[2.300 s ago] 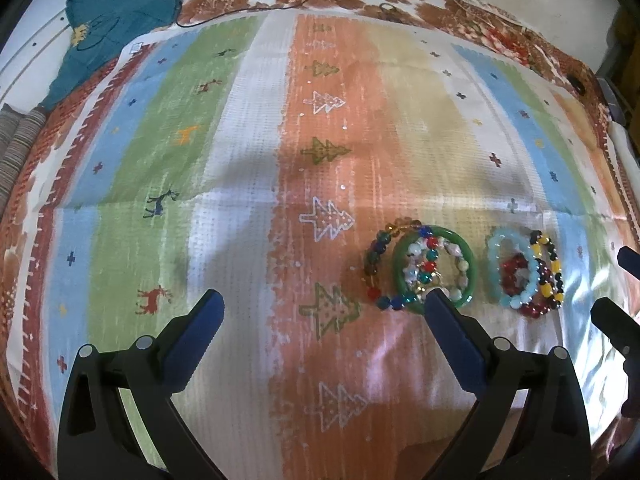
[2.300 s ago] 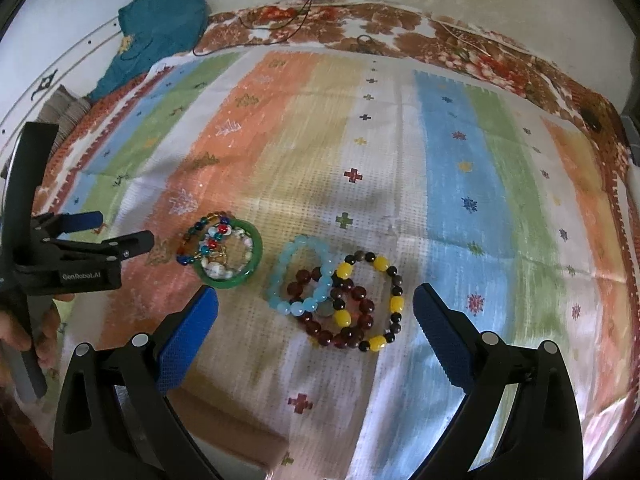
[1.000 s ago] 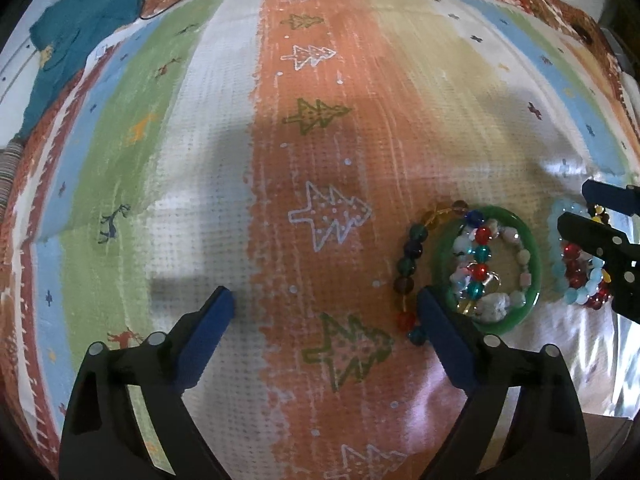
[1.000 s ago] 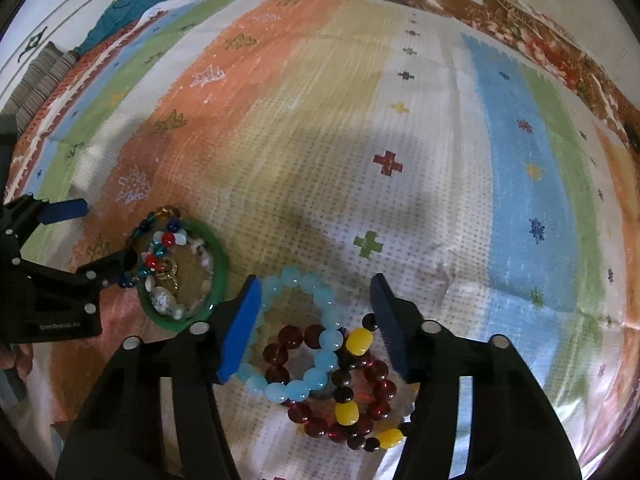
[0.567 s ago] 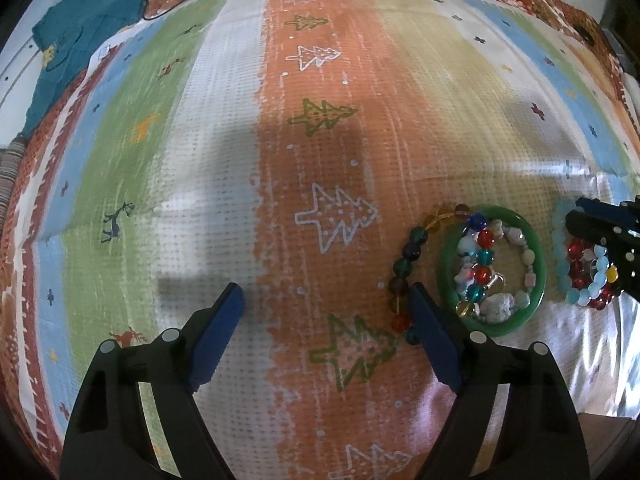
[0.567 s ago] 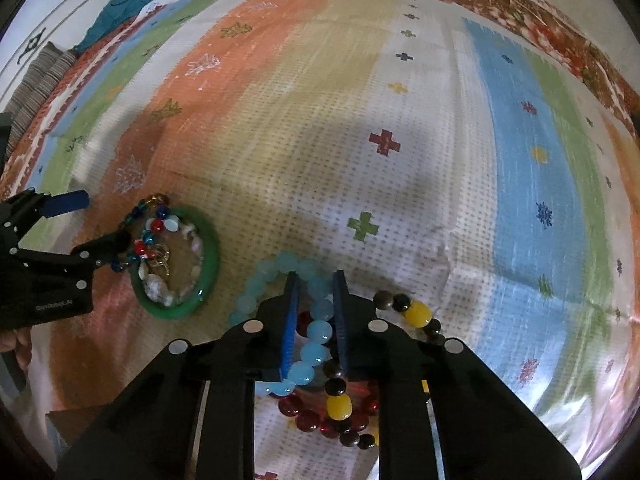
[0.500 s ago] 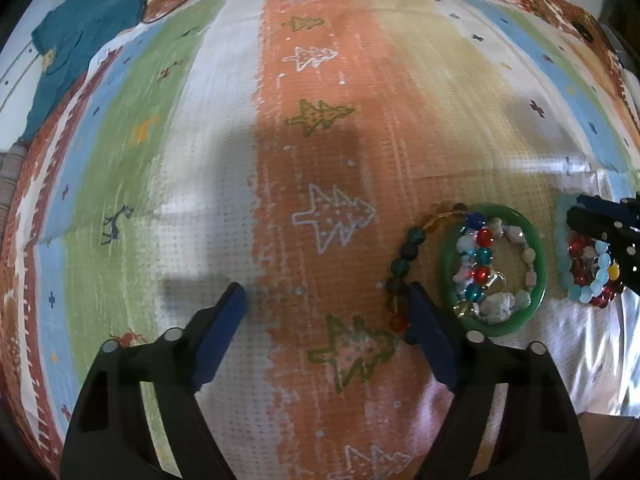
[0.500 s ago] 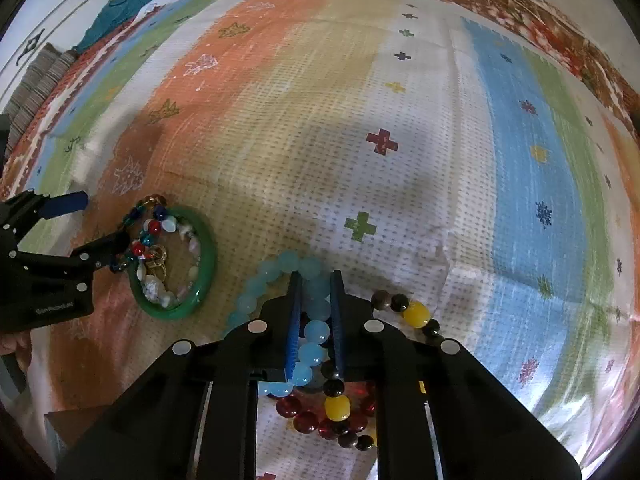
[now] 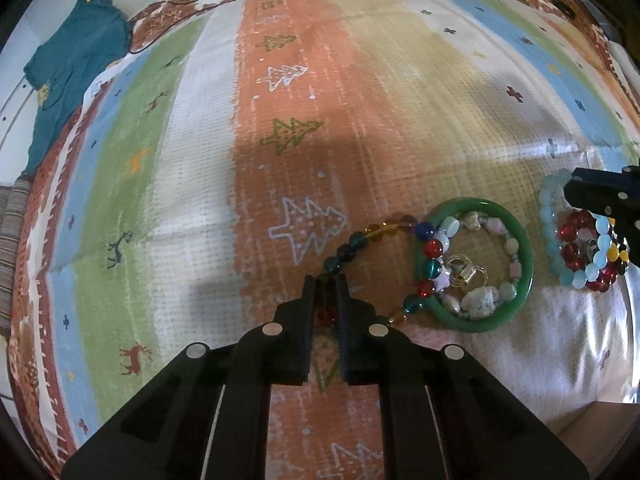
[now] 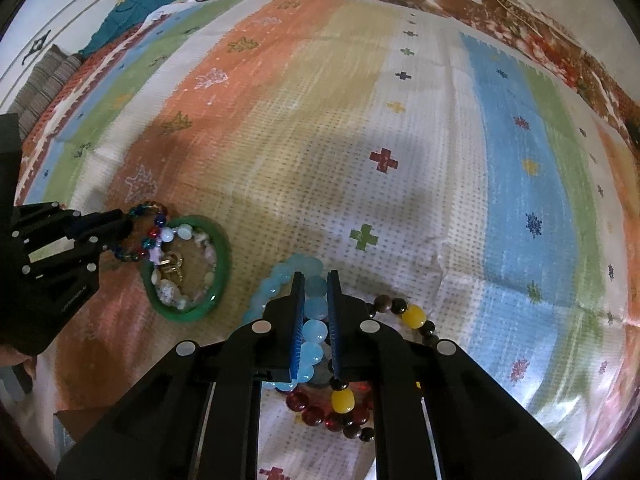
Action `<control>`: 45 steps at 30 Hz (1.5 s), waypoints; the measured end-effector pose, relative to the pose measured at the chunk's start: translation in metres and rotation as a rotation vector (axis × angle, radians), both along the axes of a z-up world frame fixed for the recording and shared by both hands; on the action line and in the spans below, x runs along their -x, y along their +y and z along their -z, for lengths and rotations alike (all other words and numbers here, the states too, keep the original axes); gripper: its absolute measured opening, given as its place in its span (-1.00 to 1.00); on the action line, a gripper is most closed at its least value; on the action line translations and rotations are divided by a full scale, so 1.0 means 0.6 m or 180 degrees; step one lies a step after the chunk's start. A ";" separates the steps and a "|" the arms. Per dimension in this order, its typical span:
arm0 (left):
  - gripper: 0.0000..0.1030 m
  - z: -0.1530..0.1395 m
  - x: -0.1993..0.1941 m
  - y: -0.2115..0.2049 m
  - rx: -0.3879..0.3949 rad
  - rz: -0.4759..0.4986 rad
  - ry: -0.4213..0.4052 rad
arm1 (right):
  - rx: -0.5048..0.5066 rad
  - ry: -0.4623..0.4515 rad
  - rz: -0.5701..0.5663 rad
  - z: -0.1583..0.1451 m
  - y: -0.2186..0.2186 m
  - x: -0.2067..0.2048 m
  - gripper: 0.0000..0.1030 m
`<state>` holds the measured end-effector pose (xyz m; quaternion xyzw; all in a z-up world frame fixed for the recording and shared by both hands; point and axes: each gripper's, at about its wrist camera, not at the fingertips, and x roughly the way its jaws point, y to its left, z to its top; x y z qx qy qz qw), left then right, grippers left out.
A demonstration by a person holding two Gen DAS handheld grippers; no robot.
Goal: Organize jewelry
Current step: 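Grasp the light-blue bead bracelet with the right tool while the left tool grasps the multicolour bead bracelet, then lift both held bracelets and carry them toward the metal tin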
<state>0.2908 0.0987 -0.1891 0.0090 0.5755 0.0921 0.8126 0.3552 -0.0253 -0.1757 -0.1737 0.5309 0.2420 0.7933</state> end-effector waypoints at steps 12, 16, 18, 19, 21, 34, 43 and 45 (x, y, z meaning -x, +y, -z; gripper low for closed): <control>-0.82 -0.081 0.026 -0.015 0.0261 0.0043 -0.0329 | -0.0149 -0.0185 0.0144 -0.055 -0.017 0.039 -0.76; -0.82 -0.107 0.035 -0.032 0.0332 0.0103 -0.0428 | -0.0175 -0.0259 0.0185 -0.076 -0.028 0.053 -0.76; -0.82 -0.119 0.040 -0.037 0.0389 0.0111 -0.0466 | -0.0204 -0.0309 0.0220 -0.087 -0.036 0.059 -0.76; -0.82 -0.122 0.043 -0.040 0.0401 0.0120 -0.0474 | -0.0228 -0.0321 0.0239 -0.093 -0.039 0.061 -0.76; -0.82 -0.128 0.048 -0.044 0.0415 0.0151 -0.0488 | -0.0297 -0.0314 0.0270 -0.101 -0.045 0.066 -0.76; -0.82 -0.188 0.092 -0.066 0.0465 0.0185 -0.0730 | -0.0417 -0.0560 0.0255 -0.147 -0.063 0.126 -0.76; -0.82 -0.197 0.121 -0.080 0.0602 0.0254 -0.0746 | -0.0511 -0.0603 0.0348 -0.162 -0.097 0.148 -0.76; -0.82 -0.201 0.127 -0.081 0.0641 0.0280 -0.0773 | -0.0529 -0.0620 0.0345 -0.166 -0.098 0.156 -0.76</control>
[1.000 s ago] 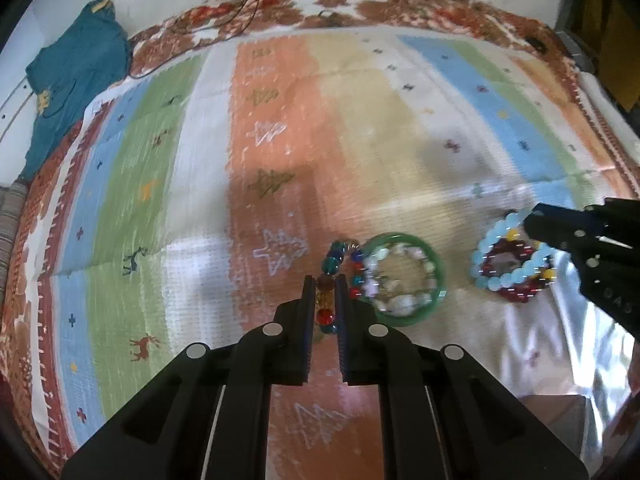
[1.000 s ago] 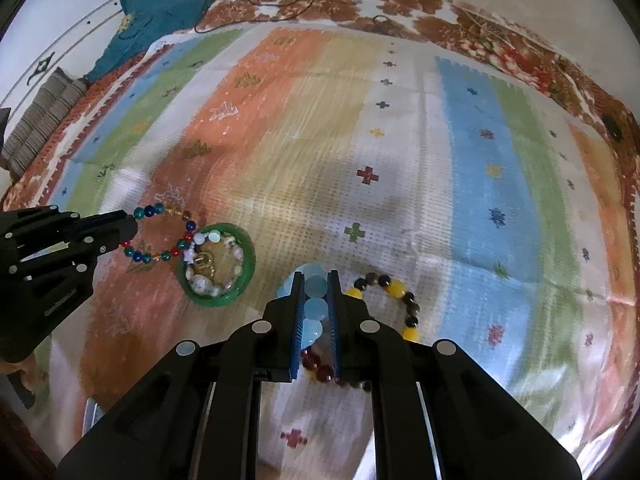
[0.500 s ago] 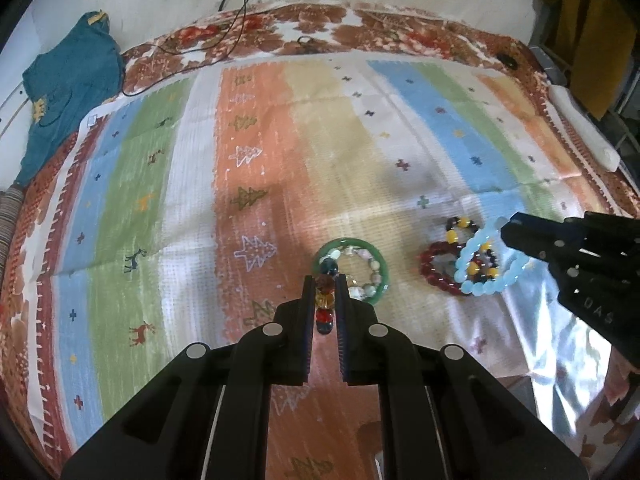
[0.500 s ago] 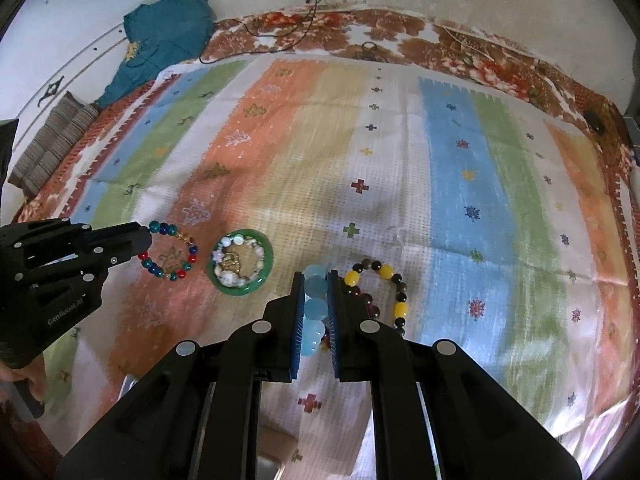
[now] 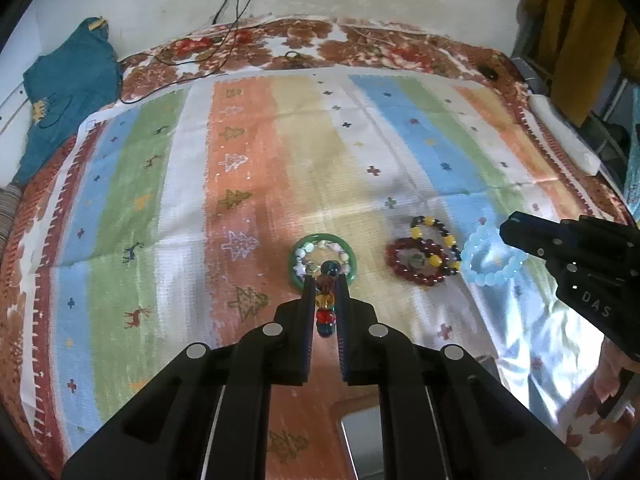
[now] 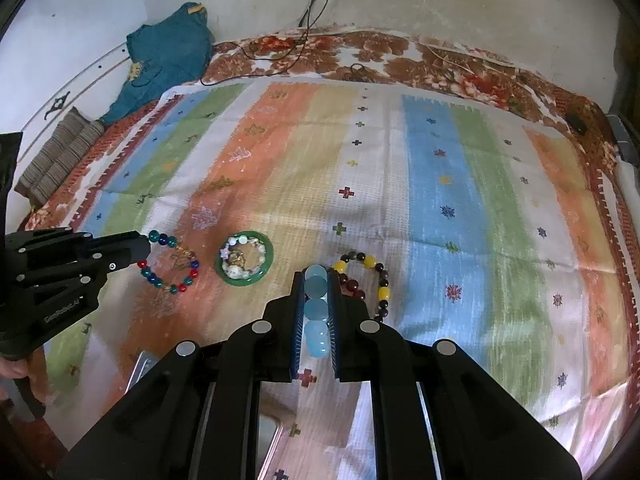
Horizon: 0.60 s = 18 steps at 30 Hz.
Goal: Organize jewelry
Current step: 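Lift both held bracelets and carry them toward the metal tin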
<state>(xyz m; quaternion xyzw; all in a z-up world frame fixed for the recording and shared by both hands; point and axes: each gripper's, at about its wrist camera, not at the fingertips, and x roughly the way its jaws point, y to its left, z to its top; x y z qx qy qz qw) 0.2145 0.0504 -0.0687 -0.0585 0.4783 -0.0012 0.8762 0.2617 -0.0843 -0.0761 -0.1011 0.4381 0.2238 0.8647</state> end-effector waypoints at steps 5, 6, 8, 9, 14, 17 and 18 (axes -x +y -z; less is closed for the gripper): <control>-0.82 -0.021 0.023 -0.004 0.0055 0.0053 -0.0088 | -0.0079 -0.0081 -0.0032 -0.020 -0.004 0.024 -0.76; -0.82 -0.028 0.030 -0.005 0.0080 0.0057 -0.0116 | -0.0107 -0.0102 -0.0048 -0.026 -0.005 0.031 -0.76; -0.82 -0.037 0.042 -0.009 0.0110 0.0078 -0.0155 | -0.0138 -0.0137 -0.0076 -0.036 -0.007 0.042 -0.76; -0.82 -0.040 0.048 -0.012 0.0113 0.0082 -0.0175 | -0.0140 -0.0157 -0.0090 -0.041 -0.008 0.048 -0.76; -0.82 -0.042 0.066 -0.025 0.0106 0.0085 -0.0181 | -0.0188 -0.0212 -0.0146 -0.055 -0.014 0.072 -0.76; -0.82 -0.044 0.077 -0.030 0.0069 0.0120 -0.0182 | -0.0184 -0.0219 -0.0178 -0.054 -0.014 0.085 -0.76; -0.82 -0.046 0.081 -0.029 0.0076 0.0116 -0.0187 | -0.0188 -0.0230 -0.0193 -0.054 -0.014 0.091 -0.76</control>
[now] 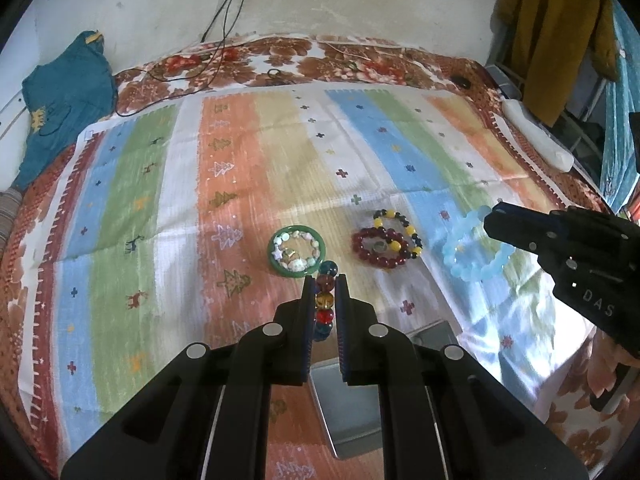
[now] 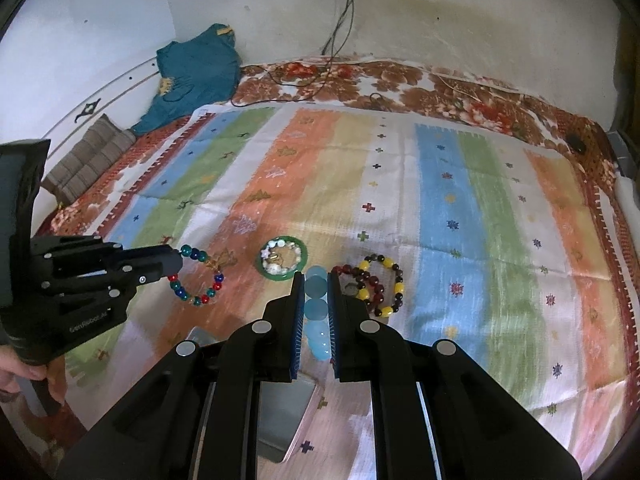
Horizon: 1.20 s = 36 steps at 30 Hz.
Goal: Organize jewelry
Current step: 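Lift both held bracelets and carry them toward the metal tin, then lower both bracelets into the tin and open both tools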
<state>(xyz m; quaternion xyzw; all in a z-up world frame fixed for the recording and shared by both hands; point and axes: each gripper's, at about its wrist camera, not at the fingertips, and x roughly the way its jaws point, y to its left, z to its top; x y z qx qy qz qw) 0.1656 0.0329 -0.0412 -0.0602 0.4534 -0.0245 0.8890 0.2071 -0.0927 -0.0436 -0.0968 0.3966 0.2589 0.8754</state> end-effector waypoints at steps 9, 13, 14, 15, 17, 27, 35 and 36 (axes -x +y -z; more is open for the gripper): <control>-0.82 -0.021 0.038 -0.013 0.0083 0.0114 -0.0088 | -0.0101 -0.0057 -0.0069 -0.014 -0.010 0.036 -0.76; -0.82 -0.022 0.048 -0.021 0.0080 0.0204 -0.0097 | -0.0137 -0.0048 -0.0082 -0.013 -0.014 0.043 -0.76; -0.82 -0.024 0.051 -0.022 0.0090 0.0218 -0.0103 | -0.0144 -0.0040 -0.0085 -0.013 -0.015 0.043 -0.76; -0.82 -0.026 0.054 -0.023 0.0095 0.0231 -0.0111 | -0.0153 -0.0037 -0.0088 -0.013 -0.017 0.046 -0.76; -0.82 -0.026 0.059 -0.026 0.0104 0.0266 -0.0108 | -0.0164 -0.0027 -0.0097 -0.013 -0.019 0.050 -0.76; -0.82 -0.028 0.089 -0.032 0.0125 0.0341 -0.0100 | -0.0197 0.0075 -0.0145 -0.003 -0.023 0.079 -0.76; -0.82 -0.028 0.104 -0.032 0.0190 0.0333 -0.0078 | -0.0152 0.0133 -0.0231 0.009 -0.017 0.103 -0.76; -0.82 -0.028 0.107 -0.031 0.0197 0.0328 -0.0074 | -0.0149 0.0169 -0.0264 0.013 -0.015 0.105 -0.76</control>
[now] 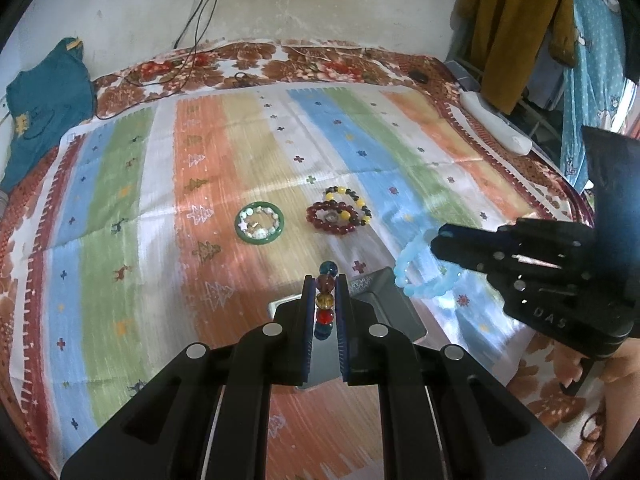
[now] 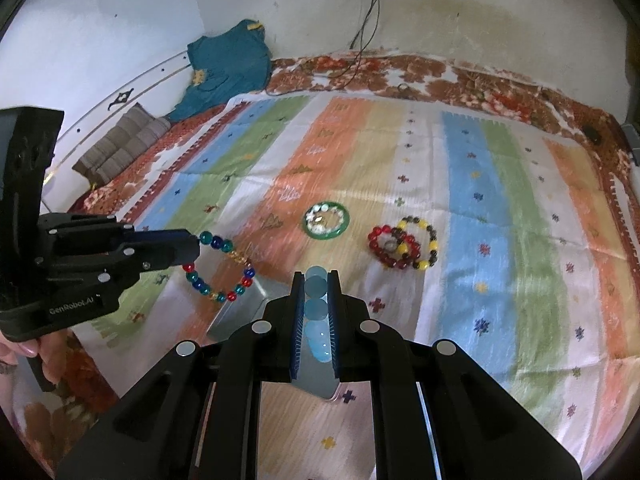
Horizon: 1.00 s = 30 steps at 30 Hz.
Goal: Organize jewelry
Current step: 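Lower both bracelets into the tin and open both tools, then move both tools toward the green bangle and the beaded bracelets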
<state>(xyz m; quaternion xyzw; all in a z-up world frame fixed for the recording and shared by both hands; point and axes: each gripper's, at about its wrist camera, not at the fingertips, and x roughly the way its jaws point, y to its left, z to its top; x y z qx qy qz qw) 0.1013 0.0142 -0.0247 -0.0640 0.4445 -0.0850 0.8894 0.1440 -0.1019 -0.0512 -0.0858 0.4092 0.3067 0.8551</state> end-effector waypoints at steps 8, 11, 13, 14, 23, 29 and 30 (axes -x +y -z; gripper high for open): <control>-0.36 -0.003 0.010 0.017 0.0052 -0.0222 -0.0001 | 0.0041 0.0086 0.0141 0.010 -0.012 -0.005 -0.29; -0.27 0.002 0.006 0.026 0.0042 -0.0323 0.0049 | 0.0019 0.0104 0.0278 0.011 -0.026 -0.015 -0.22; -0.20 0.007 0.001 0.032 0.0019 -0.0388 0.0085 | -0.0002 0.0129 0.0384 0.012 -0.037 -0.025 -0.14; -0.14 0.008 0.000 0.034 0.0011 -0.0418 0.0100 | -0.0008 0.0140 0.0425 0.013 -0.041 -0.028 -0.12; 0.06 0.020 -0.015 0.052 -0.0069 -0.0627 0.0180 | 0.0007 0.0157 0.0605 0.014 -0.059 -0.052 0.11; 0.15 0.019 -0.028 0.059 -0.0042 -0.0715 0.0151 | 0.0109 0.0086 0.0628 0.012 -0.060 -0.062 0.20; 0.17 0.019 -0.030 0.059 -0.0055 -0.0721 0.0151 | 0.0107 0.0091 0.0625 0.012 -0.061 -0.063 0.22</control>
